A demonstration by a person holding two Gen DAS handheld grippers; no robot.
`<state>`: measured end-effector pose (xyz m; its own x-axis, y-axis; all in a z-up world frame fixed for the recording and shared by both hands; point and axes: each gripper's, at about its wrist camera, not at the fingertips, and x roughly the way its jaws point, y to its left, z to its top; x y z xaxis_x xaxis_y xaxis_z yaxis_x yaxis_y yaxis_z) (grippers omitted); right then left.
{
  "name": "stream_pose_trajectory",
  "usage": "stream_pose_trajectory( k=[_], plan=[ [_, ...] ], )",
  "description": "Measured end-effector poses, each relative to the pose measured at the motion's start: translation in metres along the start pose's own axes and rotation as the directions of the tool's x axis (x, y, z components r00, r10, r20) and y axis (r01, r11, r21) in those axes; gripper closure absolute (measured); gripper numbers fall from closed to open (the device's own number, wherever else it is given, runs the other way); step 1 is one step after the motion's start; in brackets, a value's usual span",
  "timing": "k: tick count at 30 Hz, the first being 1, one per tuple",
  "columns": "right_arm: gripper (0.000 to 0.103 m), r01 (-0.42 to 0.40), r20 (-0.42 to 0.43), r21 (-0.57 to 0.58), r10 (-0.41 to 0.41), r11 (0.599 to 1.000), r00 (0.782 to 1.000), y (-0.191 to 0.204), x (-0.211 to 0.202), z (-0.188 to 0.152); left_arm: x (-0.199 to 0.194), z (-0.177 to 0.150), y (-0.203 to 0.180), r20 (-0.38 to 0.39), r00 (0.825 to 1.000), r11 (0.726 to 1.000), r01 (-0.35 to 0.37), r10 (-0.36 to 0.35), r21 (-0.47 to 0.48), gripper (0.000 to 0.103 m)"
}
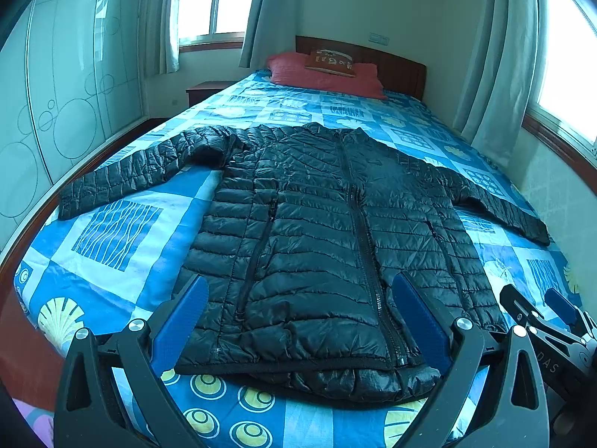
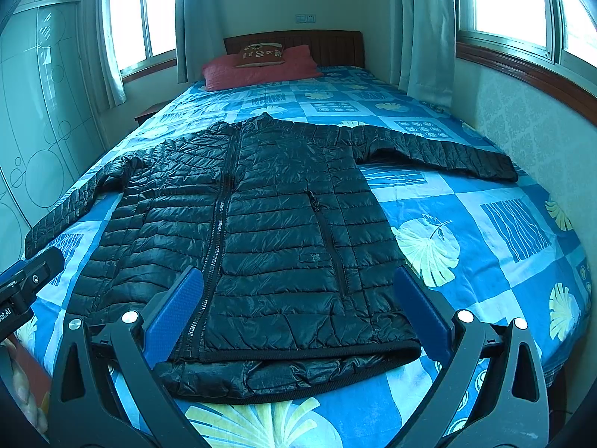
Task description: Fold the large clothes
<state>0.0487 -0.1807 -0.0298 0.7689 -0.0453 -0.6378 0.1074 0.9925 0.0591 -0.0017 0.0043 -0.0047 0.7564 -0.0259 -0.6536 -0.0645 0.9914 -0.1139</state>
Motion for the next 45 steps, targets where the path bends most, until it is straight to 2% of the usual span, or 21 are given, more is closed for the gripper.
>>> stream_pose_trajectory(
  k=[45],
  plan=[
    [0.002,-0.003,-0.001,0.001,0.003,1.0,1.0,0.0025,-0.0009,-0.0002,0.0043,-0.0078,0.0022,-0.016,1.0,1.0,0.005,-0.005,-0.004,0.005]
  ],
)
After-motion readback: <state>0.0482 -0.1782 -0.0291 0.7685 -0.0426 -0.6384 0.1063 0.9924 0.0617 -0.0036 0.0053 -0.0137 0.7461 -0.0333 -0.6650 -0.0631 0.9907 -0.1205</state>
